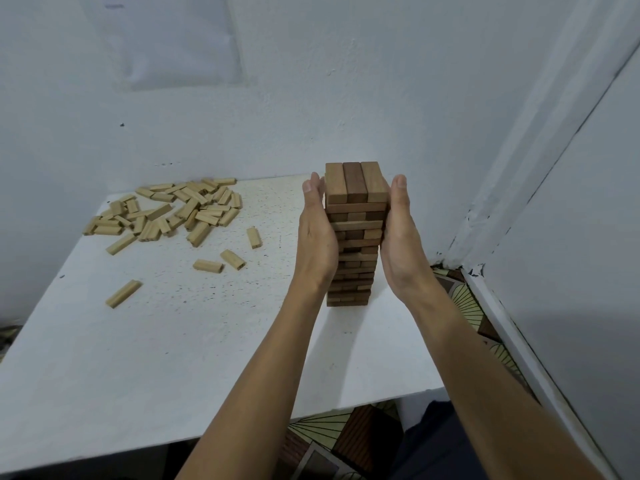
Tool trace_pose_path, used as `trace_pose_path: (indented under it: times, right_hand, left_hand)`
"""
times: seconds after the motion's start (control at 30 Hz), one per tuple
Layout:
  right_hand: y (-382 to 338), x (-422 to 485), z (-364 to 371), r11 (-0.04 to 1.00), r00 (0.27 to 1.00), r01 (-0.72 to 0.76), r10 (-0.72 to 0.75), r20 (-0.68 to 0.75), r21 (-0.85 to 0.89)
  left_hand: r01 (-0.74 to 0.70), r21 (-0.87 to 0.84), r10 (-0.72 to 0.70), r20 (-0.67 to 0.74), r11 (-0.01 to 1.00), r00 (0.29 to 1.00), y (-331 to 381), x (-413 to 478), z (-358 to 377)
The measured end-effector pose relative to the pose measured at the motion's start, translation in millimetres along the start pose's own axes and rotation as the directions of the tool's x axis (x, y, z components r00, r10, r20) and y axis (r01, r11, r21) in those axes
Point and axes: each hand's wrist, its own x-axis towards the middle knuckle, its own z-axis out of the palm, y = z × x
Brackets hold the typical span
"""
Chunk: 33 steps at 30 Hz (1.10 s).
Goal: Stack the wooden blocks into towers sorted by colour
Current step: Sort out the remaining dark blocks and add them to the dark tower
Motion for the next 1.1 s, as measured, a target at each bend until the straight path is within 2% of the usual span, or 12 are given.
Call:
trace_pose_path:
  times: [0.6,1.1]
  right_hand:
    - [16,-18,5,0.993,0.997,-0.077,0.076,0.018,0.092]
    - [19,-16,7,0.991,0.993,-0.117,0.117,-0.004,0.067]
  left_hand:
    - [0.026,-0.002,-0.026,0.045,1.0,0.999,-24,-6,1]
    - [0.007,0.004,-0.007,0.071,1.0,0.997,-26,-6,-1]
